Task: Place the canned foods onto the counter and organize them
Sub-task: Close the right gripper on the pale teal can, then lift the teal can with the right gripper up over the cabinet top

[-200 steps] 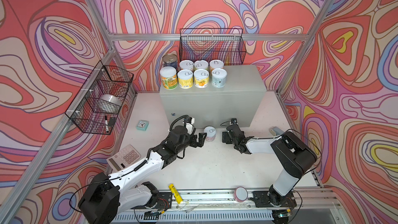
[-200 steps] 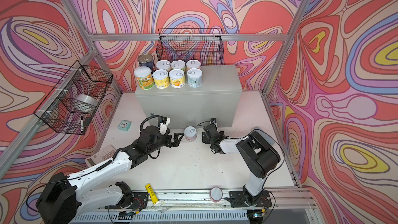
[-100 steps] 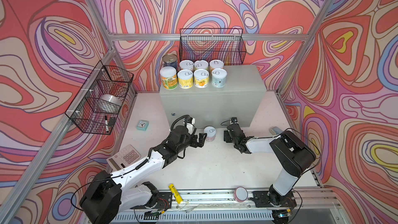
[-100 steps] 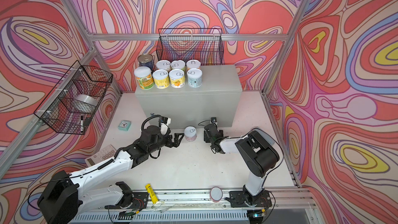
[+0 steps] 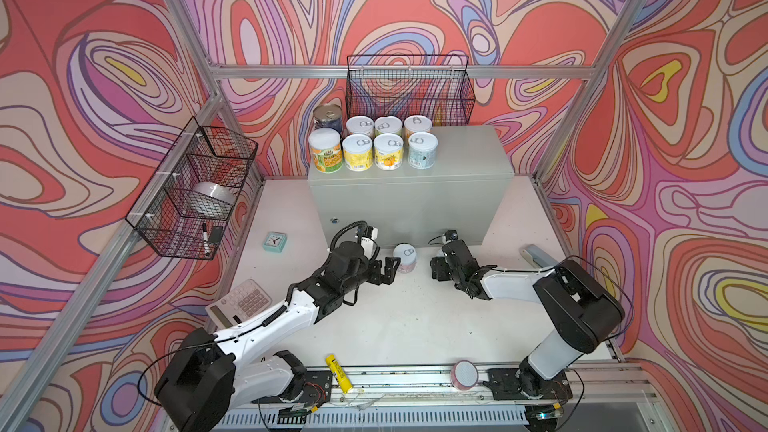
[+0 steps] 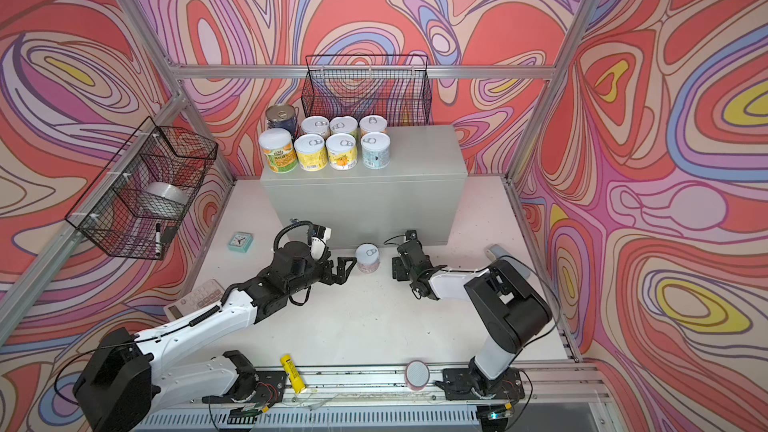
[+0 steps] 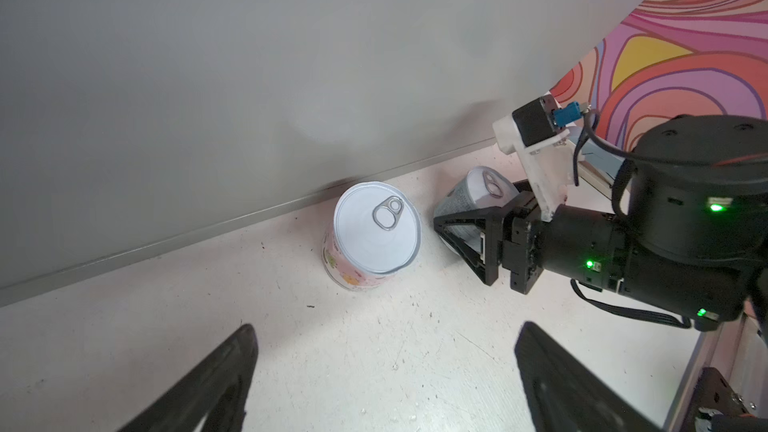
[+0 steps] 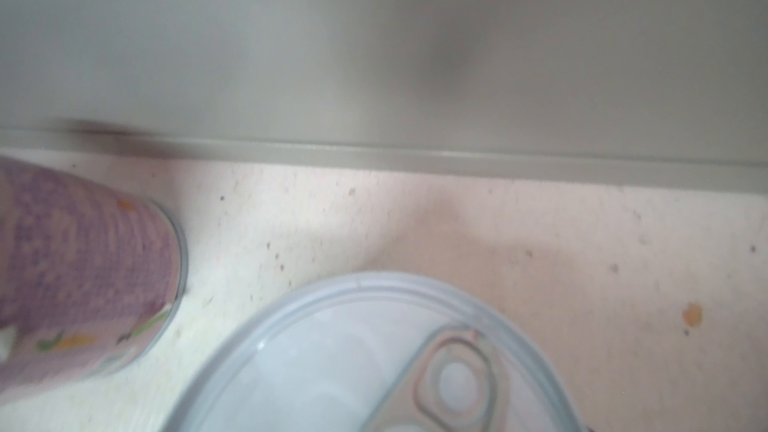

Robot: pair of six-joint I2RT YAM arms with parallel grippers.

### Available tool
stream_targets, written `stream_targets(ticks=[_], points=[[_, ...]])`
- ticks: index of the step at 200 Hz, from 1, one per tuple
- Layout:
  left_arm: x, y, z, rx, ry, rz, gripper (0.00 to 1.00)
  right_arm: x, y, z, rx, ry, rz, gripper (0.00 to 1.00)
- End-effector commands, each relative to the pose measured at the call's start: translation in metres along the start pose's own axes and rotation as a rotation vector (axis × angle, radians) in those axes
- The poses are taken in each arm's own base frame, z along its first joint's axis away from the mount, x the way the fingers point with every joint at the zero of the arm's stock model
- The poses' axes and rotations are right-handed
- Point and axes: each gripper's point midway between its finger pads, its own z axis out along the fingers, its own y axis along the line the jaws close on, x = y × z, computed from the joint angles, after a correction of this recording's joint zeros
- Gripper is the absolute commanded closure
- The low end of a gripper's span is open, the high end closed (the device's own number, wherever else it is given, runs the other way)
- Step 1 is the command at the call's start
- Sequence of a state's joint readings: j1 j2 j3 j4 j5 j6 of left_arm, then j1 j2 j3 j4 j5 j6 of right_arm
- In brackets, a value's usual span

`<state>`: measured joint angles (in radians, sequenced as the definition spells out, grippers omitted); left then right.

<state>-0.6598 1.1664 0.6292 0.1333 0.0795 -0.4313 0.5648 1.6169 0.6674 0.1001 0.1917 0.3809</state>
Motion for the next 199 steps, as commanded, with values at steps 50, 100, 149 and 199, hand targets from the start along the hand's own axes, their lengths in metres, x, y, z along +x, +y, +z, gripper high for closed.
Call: stream_targets(ticks=[50, 100, 149, 199], points=[[-0.033, -0.019, -0.023, 0.044, -0.050, 0.014, 0.01, -0.088, 0.007, -0.146, -0.033, -0.113, -0.016, 1.00], [-0.041, -0.027, -0.022, 0.070, -0.052, 0.013, 0.02, -0.189, -0.005, -0.232, 0.131, -0.238, 0.000, 1.00], [-0.051, -0.035, -0.022, 0.088, -0.038, 0.008, 0.03, -0.276, 0.010, -0.282, 0.118, -0.371, -0.055, 1.00], [-0.063, -0.046, -0.033, -0.016, -0.025, 0.131, 0.03, -0.334, 0.011, -0.268, 0.086, -0.427, -0.057, 1.00]])
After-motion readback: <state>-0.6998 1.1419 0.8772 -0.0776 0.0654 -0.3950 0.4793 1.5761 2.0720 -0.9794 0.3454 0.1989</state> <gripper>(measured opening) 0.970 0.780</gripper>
